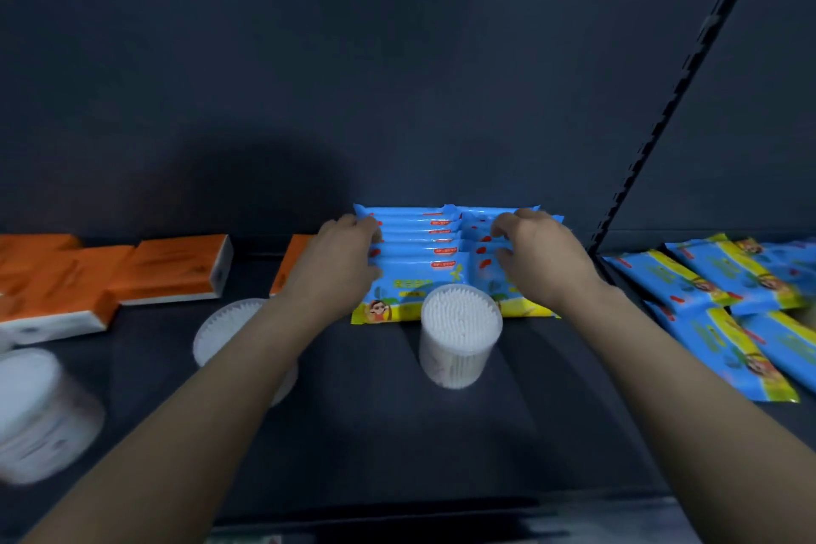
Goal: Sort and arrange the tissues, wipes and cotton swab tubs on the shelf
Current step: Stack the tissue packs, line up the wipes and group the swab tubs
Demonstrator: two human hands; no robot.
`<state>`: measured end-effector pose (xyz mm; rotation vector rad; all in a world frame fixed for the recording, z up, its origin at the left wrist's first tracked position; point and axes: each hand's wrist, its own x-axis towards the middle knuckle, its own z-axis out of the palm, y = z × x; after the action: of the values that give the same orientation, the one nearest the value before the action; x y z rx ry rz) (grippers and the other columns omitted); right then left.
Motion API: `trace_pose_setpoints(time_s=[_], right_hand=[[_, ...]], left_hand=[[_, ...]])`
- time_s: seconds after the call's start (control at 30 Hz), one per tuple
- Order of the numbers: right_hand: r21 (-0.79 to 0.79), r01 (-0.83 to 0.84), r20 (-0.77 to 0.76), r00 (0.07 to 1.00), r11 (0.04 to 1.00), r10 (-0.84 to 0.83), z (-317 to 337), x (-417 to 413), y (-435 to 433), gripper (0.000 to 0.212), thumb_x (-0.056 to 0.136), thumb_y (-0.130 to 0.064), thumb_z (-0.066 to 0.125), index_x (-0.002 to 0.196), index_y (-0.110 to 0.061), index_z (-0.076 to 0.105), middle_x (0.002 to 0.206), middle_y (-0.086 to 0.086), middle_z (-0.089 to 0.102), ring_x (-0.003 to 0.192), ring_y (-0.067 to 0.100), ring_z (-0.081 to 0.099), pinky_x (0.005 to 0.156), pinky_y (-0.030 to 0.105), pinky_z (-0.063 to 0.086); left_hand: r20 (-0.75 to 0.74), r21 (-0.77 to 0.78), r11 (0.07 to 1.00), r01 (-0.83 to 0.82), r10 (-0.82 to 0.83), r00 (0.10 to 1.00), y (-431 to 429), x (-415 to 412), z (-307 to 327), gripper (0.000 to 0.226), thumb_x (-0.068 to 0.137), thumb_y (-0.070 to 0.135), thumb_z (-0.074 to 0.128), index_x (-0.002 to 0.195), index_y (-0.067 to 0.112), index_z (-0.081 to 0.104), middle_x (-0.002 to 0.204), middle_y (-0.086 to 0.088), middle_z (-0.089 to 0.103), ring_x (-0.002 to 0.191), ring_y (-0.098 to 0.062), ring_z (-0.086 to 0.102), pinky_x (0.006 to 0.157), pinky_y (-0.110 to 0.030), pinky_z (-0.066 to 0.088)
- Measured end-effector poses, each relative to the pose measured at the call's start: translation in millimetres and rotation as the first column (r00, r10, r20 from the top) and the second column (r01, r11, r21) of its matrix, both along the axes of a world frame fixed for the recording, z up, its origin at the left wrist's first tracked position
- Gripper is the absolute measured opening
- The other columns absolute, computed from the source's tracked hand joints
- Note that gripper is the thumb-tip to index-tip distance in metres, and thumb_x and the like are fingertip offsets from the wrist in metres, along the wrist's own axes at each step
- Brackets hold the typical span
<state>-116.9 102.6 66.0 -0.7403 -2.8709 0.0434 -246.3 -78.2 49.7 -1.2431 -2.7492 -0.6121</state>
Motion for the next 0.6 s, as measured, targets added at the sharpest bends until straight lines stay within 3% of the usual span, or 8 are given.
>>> trace_pose_setpoints(time_s=[0.13, 0.27, 0.43, 0.53, 0.6], right_hand=[[-0.037, -0.138, -0.093, 0.987, 0.99, 0.134, 17, -26, -35, 0.032, 0.09, -0.018, 0.053, 0.122, -0.012, 0.057, 0.119, 0.01, 0.06, 0.114, 0.031, 0.051, 0.091, 0.036, 0.042], [-0.073, -0.27, -0.044, 0.963, 0.96, 0.267, 23, -66, -78, 0.04, 0.089, -0.025, 0.057, 0.128, -0.017, 0.053, 0.128, 0.009, 0.057, 0.119, 0.029, 0.051, 0.096, 0.036, 0.042], [-0.187, -0.384, 0.175, 0.893, 0.904, 0.415, 19, -115, -119, 0.062, 0.085, -0.03, 0.066, 0.141, -0.02, 0.042, 0.138, 0.011, 0.049, 0.127, 0.03, 0.046, 0.101, 0.033, 0.04], [-0.226, -0.321, 0.332, 0.862, 0.92, 0.382, 15, -137, -127, 0.076, 0.079, -0.04, 0.071, 0.143, -0.02, 0.037, 0.142, 0.009, 0.048, 0.128, 0.03, 0.046, 0.102, 0.036, 0.042], [-0.164, -0.265, 0.441, 0.842, 0.95, 0.311, 12, -149, -128, 0.075, 0.076, -0.05, 0.07, 0.139, -0.017, 0.042, 0.14, 0.009, 0.05, 0.125, 0.03, 0.05, 0.099, 0.036, 0.045]], left_hand=[[0.015, 0.12, 0.989, -0.082, 0.081, 0.997, -41, -17, 17, 0.026, 0.08, 0.017, 0.067, 0.105, 0.011, 0.06, 0.105, -0.008, 0.059, 0.099, -0.025, 0.056, 0.085, -0.036, 0.045], [0.063, 0.143, 0.967, -0.209, 0.202, 0.977, -98, -41, 24, 0.024, 0.083, 0.017, 0.066, 0.105, 0.011, 0.061, 0.104, -0.006, 0.06, 0.094, -0.02, 0.056, 0.082, -0.033, 0.046], [0.112, 0.036, 0.932, -0.36, 0.354, 0.929, -160, -70, 19, 0.029, 0.079, 0.016, 0.069, 0.107, 0.008, 0.062, 0.111, -0.014, 0.064, 0.102, -0.029, 0.059, 0.087, -0.035, 0.046], [0.159, -0.057, 0.899, -0.434, 0.437, 0.885, -182, -82, 14, 0.04, 0.081, 0.021, 0.069, 0.116, 0.008, 0.058, 0.122, -0.014, 0.06, 0.109, -0.03, 0.056, 0.088, -0.032, 0.042], [0.189, -0.093, 0.884, -0.458, 0.468, 0.863, -190, -88, 11, 0.046, 0.081, 0.023, 0.069, 0.122, 0.007, 0.054, 0.127, -0.015, 0.057, 0.113, -0.029, 0.054, 0.09, -0.031, 0.041]])
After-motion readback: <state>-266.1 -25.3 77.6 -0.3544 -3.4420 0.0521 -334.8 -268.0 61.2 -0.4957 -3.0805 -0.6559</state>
